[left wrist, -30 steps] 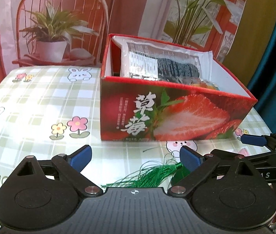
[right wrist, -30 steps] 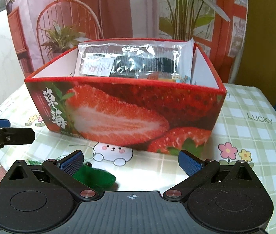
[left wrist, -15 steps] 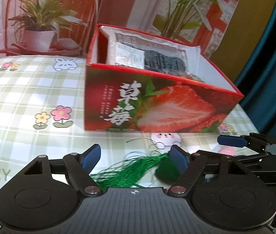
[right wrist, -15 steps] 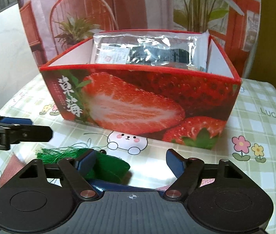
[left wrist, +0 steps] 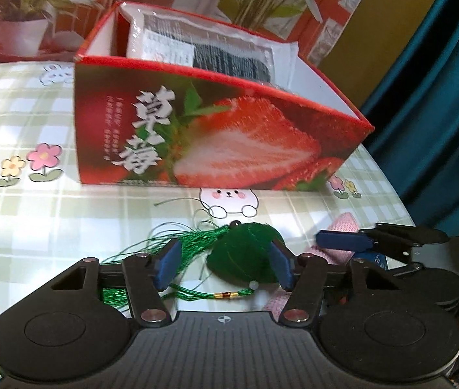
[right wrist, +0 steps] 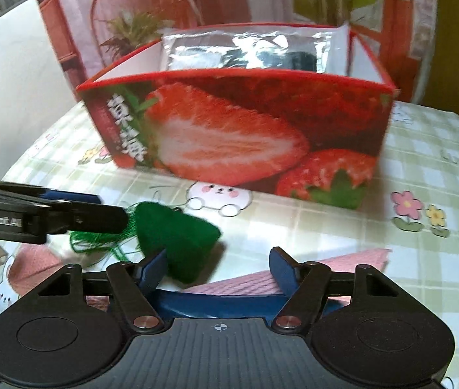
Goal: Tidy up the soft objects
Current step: 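Close the left tool on the green tassel ornament, then lift the green tassel into the red box and release it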
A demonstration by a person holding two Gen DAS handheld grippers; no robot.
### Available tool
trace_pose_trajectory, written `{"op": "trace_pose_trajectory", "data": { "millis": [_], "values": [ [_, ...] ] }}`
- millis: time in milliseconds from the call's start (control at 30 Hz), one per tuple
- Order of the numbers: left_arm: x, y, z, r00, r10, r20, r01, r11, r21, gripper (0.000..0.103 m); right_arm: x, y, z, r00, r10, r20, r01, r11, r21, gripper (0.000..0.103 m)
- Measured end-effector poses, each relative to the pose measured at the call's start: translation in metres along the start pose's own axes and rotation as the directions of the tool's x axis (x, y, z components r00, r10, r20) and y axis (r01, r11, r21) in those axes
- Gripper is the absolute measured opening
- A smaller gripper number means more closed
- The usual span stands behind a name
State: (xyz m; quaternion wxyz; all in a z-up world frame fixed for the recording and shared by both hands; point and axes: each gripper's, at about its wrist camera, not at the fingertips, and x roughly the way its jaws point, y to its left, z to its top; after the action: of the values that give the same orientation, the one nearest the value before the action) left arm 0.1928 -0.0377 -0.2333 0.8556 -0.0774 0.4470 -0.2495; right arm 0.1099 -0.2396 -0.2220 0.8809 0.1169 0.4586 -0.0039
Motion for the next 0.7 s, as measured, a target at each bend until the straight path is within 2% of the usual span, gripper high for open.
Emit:
{"op": "trace_pose_trajectory", "data": {
  "millis": [167, 233, 300, 333, 533, 700],
  "values": [
    [0.015, 0.001, 0.003, 0.998, -0.051, -0.024, 0.051, 0.999, -0.010, 0.061, 0.014, 0.010, 0.001, 0.998, 0.049, -0.035, -0.049, 0.999, -0.017, 0.065],
    [0.022, 0.001, 0.005, 0.997, -0.068, -0.037, 0.068, 0.998, -0.015, 0.051, 0.020, 0.012, 0.002, 0.997, 0.068, -0.043, -0.069, 0.997, -0.022, 0.060],
    [0.028, 0.001, 0.005, 0.995, -0.091, -0.049, 0.090, 0.996, -0.025, 0.047, 0.024, 0.013, 0.003, 0.995, 0.093, -0.047, -0.095, 0.995, -0.022, 0.056],
    [0.028, 0.000, 0.005, 0.995, -0.089, -0.046, 0.088, 0.996, -0.023, 0.047, 0.025, 0.013, 0.003, 0.993, 0.107, -0.047, -0.108, 0.994, -0.020, 0.049],
    [0.024, -0.002, 0.007, 0.995, -0.099, -0.028, 0.098, 0.995, -0.021, 0.046, 0.023, 0.010, 0.003, 0.991, 0.129, -0.031, -0.129, 0.992, 0.006, 0.047],
    [0.007, -0.009, 0.018, 0.995, -0.100, 0.028, 0.100, 0.995, 0.000, 0.046, 0.010, 0.013, 0.010, 0.991, 0.130, 0.017, -0.129, 0.992, -0.008, 0.047]
  ]
}}
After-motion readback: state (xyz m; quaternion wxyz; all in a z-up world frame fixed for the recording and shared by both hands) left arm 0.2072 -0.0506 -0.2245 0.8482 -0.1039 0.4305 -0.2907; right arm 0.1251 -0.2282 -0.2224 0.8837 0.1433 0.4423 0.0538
